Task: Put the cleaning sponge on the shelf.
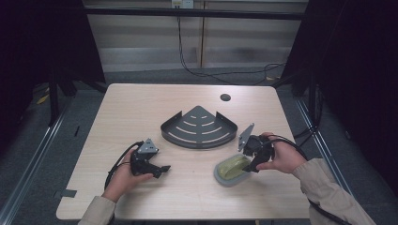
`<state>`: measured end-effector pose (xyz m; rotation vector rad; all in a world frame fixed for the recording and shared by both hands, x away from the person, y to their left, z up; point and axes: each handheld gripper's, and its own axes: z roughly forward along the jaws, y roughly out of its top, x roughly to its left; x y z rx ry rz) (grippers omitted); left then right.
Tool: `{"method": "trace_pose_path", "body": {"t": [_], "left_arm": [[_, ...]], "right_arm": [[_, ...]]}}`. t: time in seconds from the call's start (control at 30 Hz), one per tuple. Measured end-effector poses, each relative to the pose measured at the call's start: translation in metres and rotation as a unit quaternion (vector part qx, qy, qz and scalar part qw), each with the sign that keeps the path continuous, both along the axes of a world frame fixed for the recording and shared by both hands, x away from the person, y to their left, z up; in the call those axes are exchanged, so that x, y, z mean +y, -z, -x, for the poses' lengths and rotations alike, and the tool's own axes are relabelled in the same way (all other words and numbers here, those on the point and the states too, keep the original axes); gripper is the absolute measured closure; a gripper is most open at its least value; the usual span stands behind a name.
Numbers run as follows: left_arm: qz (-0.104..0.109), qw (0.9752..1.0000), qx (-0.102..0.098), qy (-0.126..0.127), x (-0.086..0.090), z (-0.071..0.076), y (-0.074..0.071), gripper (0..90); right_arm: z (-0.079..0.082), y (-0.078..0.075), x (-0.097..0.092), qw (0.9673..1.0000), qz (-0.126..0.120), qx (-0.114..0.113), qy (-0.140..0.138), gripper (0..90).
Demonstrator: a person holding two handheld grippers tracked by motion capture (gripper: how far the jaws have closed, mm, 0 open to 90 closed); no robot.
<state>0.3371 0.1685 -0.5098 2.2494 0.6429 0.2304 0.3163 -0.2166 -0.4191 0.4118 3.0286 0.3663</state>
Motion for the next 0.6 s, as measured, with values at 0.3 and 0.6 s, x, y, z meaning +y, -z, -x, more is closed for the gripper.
{"method": "trace_pose_path", "body": {"t": [0.3, 0.6], "left_arm": [[0.002, 1.0, 0.0, -0.001, 0.0, 0.0, 0.0, 14.1], [0.003, 1.0, 0.0, -0.001, 0.0, 0.0, 0.0, 14.0]], "right_arm": [[-0.004, -0.002, 0.018, 0.9991, 0.018, -0.008, -0.038, 38.3], [-0.007, -0.002, 0.031, 0.9973, 0.04, -0.006, -0.062, 40.7]]}}
